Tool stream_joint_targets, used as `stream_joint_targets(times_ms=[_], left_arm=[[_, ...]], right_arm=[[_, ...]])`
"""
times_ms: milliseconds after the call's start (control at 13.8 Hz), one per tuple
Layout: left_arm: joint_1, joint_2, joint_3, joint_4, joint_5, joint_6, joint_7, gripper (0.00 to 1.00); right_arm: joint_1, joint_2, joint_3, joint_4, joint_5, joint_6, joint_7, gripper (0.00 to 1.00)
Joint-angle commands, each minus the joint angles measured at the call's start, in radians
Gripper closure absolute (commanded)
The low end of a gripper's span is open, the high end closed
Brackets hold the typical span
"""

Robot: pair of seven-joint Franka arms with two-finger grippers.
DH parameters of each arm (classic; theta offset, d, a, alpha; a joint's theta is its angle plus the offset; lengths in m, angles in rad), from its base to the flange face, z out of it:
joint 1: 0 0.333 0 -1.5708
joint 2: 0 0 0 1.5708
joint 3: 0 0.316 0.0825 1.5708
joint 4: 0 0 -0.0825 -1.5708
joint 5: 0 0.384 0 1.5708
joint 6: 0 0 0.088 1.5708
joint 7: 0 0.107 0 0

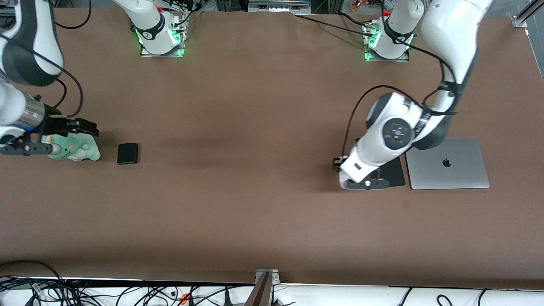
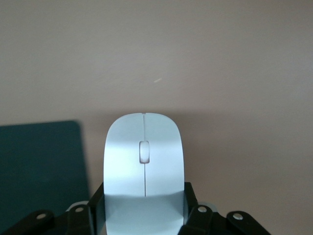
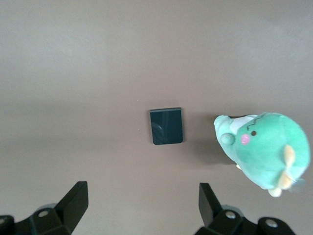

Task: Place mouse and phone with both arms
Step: 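Carry the mouse onto the black pad while the right gripper withdraws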

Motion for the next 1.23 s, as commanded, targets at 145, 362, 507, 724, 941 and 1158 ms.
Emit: stream_joint_targets(times_ms=[145, 362, 507, 724, 941, 1158], left_arm=[[0.122, -0.094, -0.039, -0.22, 0.022, 0.018, 0.04, 0.62], [0.16, -0.083, -0.036, -0.269, 0.062, 0.07, 0.041, 0.61], [0.185, -0.062, -0.034, -0.312, 0.096, 0.154, 0.043, 0.61], [0.248, 0.001, -0.034, -0.316, 0.16, 0.223, 0.083, 0.61], [0.289, 0.058, -0.034, -0.316, 0.187, 0.285, 0.118, 0.56], [0.308, 0.075, -0.036, -0.309, 0.197, 0.291, 0.132, 0.0]], right_arm=[[-0.006, -0.133, 0.048, -0.005, 0.013, -0.074, 0.067, 0.0], [-0.011, -0.156, 0.103, 0.026, 0.002, -0.12, 0.158, 0.0], [-0.024, -0.179, 0.111, 0.025, 0.002, -0.122, 0.159, 0.0], [-0.046, -0.207, 0.124, 0.023, -0.002, -0.147, 0.164, 0.0], [-0.048, -0.222, 0.119, 0.02, -0.007, -0.148, 0.164, 0.0], [-0.048, -0.221, 0.119, 0.02, -0.007, -0.148, 0.164, 0.0]])
